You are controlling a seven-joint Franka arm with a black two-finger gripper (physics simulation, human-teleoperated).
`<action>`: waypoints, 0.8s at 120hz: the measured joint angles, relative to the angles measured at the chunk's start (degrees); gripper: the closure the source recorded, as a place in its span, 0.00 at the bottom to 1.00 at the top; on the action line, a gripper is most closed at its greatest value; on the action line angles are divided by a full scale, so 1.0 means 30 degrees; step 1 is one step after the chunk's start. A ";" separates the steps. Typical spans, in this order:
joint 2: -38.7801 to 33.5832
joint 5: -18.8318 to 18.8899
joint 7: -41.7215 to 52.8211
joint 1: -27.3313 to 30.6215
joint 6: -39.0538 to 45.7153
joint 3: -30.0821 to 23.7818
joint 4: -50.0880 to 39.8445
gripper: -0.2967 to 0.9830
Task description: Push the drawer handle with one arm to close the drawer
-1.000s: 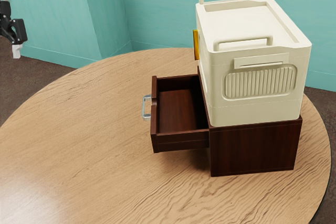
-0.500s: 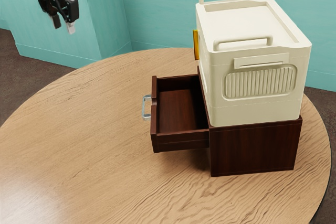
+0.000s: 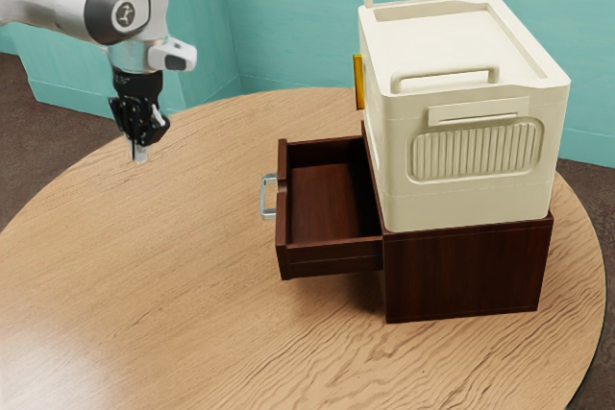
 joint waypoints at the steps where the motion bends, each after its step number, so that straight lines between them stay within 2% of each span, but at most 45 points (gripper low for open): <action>1: 0.0003 -0.0002 0.0012 0.0002 0.0163 0.0000 -0.0113 0.83; 27: 0.0206 -0.0432 0.0644 0.0055 0.5166 0.0002 -0.3010 0.84; 51: 0.0735 -0.0598 0.1103 -0.0449 0.9066 -0.0052 -0.3896 0.84; 96: 0.1246 -0.0604 0.1644 -0.2169 1.2530 -0.0057 -0.5032 0.85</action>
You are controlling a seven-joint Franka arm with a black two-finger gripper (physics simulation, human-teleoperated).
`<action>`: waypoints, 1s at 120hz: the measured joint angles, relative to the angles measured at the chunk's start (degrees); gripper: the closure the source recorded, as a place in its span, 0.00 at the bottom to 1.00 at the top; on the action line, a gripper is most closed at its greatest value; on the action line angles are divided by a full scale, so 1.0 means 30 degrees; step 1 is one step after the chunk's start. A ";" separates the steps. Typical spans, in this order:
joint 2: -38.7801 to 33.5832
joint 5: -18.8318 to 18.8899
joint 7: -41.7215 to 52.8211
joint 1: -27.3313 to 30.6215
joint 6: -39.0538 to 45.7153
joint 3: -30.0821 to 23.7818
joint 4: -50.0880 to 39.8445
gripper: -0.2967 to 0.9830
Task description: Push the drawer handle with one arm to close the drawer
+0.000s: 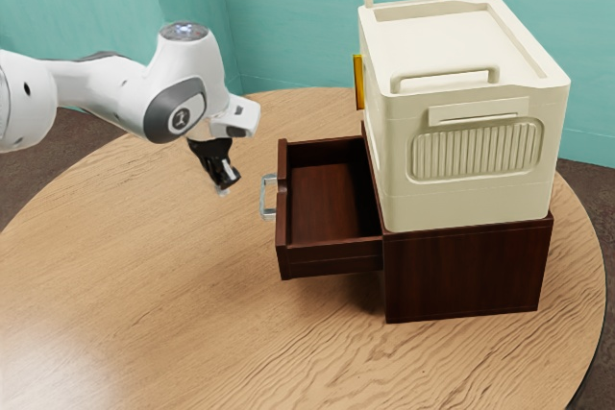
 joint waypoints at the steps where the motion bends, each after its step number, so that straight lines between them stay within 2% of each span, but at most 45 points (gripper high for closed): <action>1: 0.0000 0.0001 0.0009 -0.0024 0.0038 0.0000 -0.0018 0.85; 30: 0.0097 0.0062 0.0213 -0.0823 0.0953 0.0000 -0.0339 0.85; 68: 0.1498 0.0022 0.0379 -0.0897 0.3427 -0.0044 -0.0207 0.85; 120: 0.1879 0.0088 0.0538 -0.0948 0.6389 -0.1176 -0.0222 0.85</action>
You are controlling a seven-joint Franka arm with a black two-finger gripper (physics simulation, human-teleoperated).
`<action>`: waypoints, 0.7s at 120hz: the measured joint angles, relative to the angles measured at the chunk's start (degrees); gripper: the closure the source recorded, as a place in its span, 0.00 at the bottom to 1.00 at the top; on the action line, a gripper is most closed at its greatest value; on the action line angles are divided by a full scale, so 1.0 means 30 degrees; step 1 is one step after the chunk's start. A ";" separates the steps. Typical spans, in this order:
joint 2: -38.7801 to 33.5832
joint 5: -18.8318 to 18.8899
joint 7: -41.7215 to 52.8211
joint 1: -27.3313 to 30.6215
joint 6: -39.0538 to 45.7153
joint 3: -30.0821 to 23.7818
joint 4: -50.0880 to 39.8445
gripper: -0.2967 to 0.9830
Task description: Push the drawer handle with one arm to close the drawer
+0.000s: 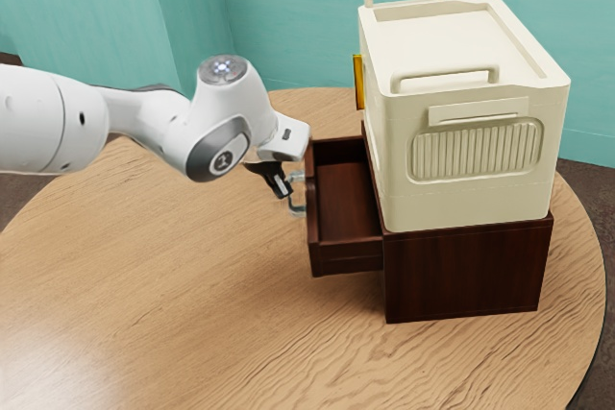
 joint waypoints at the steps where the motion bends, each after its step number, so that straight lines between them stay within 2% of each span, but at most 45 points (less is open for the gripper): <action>1: -0.0001 0.0000 0.0004 0.0008 0.0049 -0.0041 -0.0003 0.85; 84: 0.1249 -0.0063 0.0440 0.0058 0.4761 -0.1532 -0.0052 0.85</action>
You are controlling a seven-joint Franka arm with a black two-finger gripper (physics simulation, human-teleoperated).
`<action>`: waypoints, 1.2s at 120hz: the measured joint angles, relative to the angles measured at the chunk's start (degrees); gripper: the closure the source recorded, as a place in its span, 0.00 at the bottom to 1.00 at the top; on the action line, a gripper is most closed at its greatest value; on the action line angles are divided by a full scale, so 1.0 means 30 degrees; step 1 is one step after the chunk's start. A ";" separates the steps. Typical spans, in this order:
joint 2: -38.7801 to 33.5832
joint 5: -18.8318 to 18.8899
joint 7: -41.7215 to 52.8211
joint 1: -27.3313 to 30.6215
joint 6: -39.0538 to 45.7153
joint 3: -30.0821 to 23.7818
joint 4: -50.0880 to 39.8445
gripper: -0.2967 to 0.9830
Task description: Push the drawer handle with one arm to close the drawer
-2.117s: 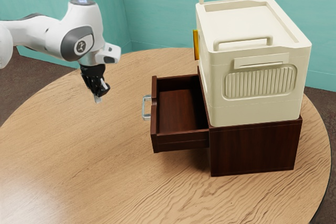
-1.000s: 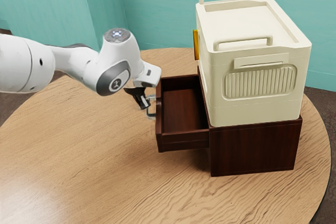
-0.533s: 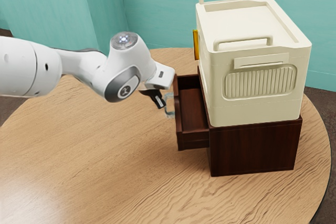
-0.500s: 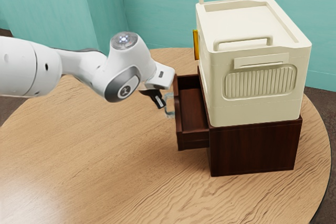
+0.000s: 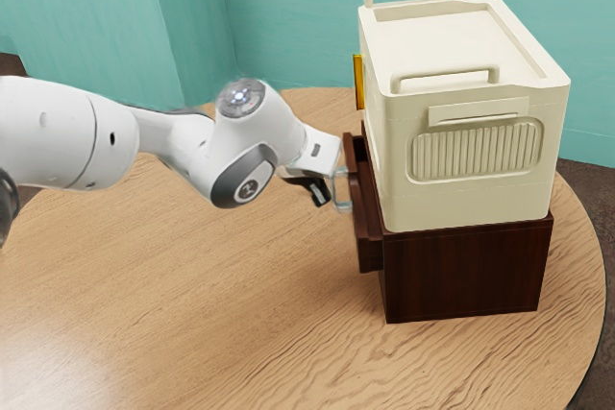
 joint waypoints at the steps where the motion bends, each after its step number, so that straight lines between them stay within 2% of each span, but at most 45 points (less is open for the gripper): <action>1: 0.0035 0.0001 0.0004 0.0000 0.0055 -0.0002 0.0009 0.85; 50: 0.0763 0.0175 0.0149 0.0117 0.2528 -0.0618 0.0113 0.85; 81: 0.0716 0.0206 0.0192 0.0098 0.3119 -0.0610 -0.0089 0.85; 104: -0.0837 0.0199 0.0199 0.0175 0.0625 -0.0014 -0.0768 0.85; 118: -0.2539 0.0197 0.0188 0.0023 -0.0850 0.0678 -0.2302 0.85; 136: -0.4413 0.0197 0.0176 0.0037 -0.2984 0.1156 -0.2830 0.85; 144: -0.4957 0.0197 0.0176 -0.0027 -0.3955 0.1451 -0.2835 0.79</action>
